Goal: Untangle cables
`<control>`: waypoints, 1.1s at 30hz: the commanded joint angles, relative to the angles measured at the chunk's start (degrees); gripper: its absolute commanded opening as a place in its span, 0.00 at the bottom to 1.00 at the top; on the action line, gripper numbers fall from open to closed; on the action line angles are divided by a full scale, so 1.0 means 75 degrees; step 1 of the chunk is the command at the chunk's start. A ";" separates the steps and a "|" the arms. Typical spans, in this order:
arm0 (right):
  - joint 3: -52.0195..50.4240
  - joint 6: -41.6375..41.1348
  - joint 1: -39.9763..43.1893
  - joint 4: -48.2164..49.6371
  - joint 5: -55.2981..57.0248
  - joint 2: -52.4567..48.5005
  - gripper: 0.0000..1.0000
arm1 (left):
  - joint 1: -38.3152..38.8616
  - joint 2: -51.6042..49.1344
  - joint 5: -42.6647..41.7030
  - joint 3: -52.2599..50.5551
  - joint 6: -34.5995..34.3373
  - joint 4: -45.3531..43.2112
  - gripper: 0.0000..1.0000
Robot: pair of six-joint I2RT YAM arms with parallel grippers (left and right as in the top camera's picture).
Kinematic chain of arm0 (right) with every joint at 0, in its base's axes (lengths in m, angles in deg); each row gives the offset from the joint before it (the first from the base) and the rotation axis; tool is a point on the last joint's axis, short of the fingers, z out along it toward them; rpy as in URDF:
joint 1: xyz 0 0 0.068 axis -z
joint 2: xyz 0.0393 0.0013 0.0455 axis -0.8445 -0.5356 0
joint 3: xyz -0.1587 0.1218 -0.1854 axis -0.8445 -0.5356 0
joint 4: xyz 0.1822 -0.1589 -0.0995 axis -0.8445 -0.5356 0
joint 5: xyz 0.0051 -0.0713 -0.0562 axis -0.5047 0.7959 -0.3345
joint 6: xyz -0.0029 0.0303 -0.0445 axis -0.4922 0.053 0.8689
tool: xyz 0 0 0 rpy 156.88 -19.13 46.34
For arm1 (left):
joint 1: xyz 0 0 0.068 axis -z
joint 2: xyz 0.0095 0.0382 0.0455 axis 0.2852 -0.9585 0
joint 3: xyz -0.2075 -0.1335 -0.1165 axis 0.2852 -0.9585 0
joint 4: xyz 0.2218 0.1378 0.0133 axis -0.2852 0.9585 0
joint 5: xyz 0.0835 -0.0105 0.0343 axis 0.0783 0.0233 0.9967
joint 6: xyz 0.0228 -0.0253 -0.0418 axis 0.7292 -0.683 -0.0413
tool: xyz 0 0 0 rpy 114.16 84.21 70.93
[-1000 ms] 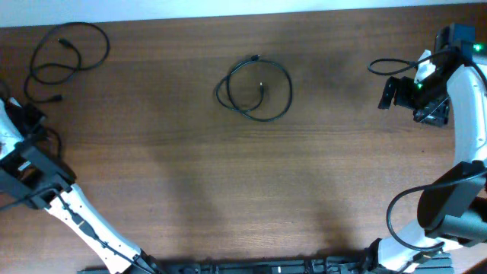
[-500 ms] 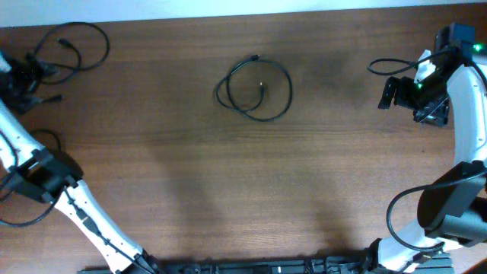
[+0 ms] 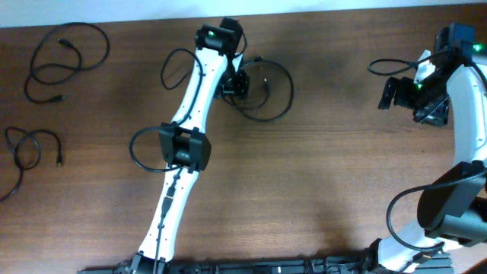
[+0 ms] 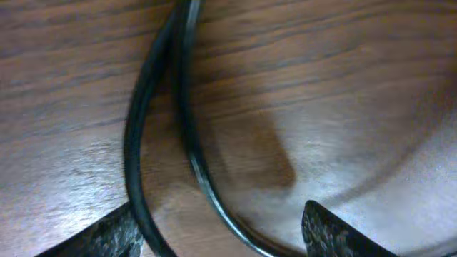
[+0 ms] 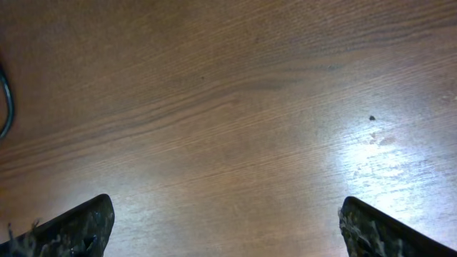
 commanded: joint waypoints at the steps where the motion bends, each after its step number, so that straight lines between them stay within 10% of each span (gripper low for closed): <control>1: 0.0015 0.0061 0.0020 -0.0003 -0.0035 0.0009 0.98 | 0.0198 -0.0204 0.1055 -0.0009 -0.0976 0.0052 0.70; 2: 0.0015 0.0061 0.0020 -0.0003 -0.0035 0.0009 0.99 | 0.0242 -0.0204 0.1046 -0.0009 -0.0976 0.0047 0.66; 6: 0.0015 0.0061 0.0020 -0.0003 -0.0035 0.0009 0.98 | 0.0239 -0.0213 0.1107 -0.0006 -0.0970 0.0038 0.00; 14: 0.0015 0.0061 0.0020 -0.0003 -0.0035 0.0009 0.98 | -0.1510 0.3398 0.1641 0.0032 -0.1792 -0.0052 0.00; 33: 0.0015 0.0061 0.0020 -0.0003 -0.0035 0.0009 0.98 | -0.4692 0.5992 0.1903 -0.1311 -0.1597 0.0073 0.00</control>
